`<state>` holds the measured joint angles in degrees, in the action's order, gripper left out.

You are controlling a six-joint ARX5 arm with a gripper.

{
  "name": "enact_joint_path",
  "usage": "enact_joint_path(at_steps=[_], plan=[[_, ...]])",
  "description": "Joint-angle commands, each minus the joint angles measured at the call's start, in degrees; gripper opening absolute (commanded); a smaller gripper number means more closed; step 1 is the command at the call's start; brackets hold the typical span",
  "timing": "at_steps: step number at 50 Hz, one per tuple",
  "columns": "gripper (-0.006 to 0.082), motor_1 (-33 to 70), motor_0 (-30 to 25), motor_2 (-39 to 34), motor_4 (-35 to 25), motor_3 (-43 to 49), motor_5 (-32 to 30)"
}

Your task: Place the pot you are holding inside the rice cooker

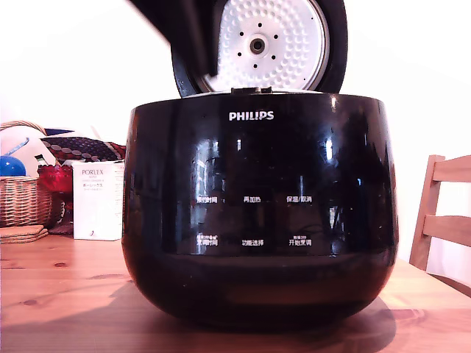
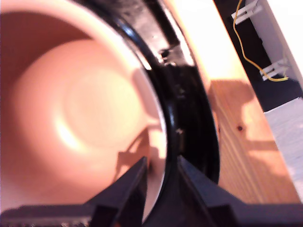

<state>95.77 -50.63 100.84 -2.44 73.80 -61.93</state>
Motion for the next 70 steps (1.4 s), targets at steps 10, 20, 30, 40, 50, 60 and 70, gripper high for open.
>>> enact_joint_path(at_steps=[10, 20, 30, 40, 50, 60, 70], plan=[[-0.0021, 0.9, 1.8, 2.6, 2.3, 1.8, 6.0], [-0.0019, 0.8, 6.0, 2.8, 3.8, 1.1, 13.7], [-0.0019, 0.0, 12.1, 2.8, 3.7, 1.2, 21.6], [-0.0019, -1.3, 19.7, 2.8, 3.7, 1.2, 25.0], [-0.0019, -1.7, 26.4, 2.8, 3.8, 0.0, 27.6], [-0.0019, -2.8, 31.5, 2.8, 3.5, -5.6, 30.6], [-0.0020, -4.1, 35.8, 2.8, 2.8, -8.7, 32.0]])
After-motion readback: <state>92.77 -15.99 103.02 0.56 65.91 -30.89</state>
